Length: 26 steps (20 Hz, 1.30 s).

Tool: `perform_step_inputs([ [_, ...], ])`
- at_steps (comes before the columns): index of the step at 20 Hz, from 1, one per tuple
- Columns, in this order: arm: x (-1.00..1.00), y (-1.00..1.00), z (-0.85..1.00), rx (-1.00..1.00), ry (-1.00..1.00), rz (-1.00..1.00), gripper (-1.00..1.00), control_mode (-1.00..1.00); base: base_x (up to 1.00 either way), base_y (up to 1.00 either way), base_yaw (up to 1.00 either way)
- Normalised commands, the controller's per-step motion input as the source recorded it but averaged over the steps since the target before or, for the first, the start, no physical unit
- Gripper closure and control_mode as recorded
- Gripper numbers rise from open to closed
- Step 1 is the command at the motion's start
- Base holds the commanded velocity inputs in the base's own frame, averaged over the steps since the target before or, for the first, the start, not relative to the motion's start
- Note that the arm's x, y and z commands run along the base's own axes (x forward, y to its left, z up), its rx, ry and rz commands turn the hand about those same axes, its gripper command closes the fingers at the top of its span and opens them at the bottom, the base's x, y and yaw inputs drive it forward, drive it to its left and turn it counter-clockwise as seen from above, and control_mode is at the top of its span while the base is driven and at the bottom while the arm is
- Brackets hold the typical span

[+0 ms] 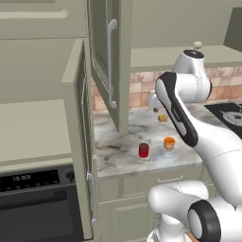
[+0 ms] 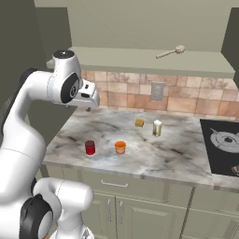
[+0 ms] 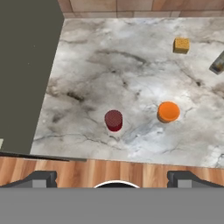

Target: Pick the jam and jam from the counter and place them in the cabinets closest to them.

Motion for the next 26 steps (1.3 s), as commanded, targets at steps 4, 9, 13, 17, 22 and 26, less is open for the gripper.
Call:
perform_step_inputs([
  [4, 0.0, 0.0, -0.17, 0.0, 0.0, 0.0, -1.0, -1.0, 0.0, 0.0, 0.0],
  [9, 0.01, 0.0, -0.2, 0.0, 0.0, 0.0, -1.0, -1.0, 0.0, 0.0, 0.0],
  [13, 0.03, 0.0, -0.21, 0.0, 0.0, 0.0, -1.0, -1.0, 0.0, 0.0, 0.0],
  [17, 0.06, 0.0, -0.2, 0.0, 0.0, 0.0, -1.0, -1.0, 0.0, 0.0, 0.0],
  [22, 0.1, 0.0, -0.21, 0.0, 0.0, 0.0, -1.0, -1.0, 0.0, 0.0, 0.0],
  [26, 0.12, 0.0, -0.21, 0.0, 0.0, 0.0, -1.0, -1.0, 0.0, 0.0, 0.0],
])
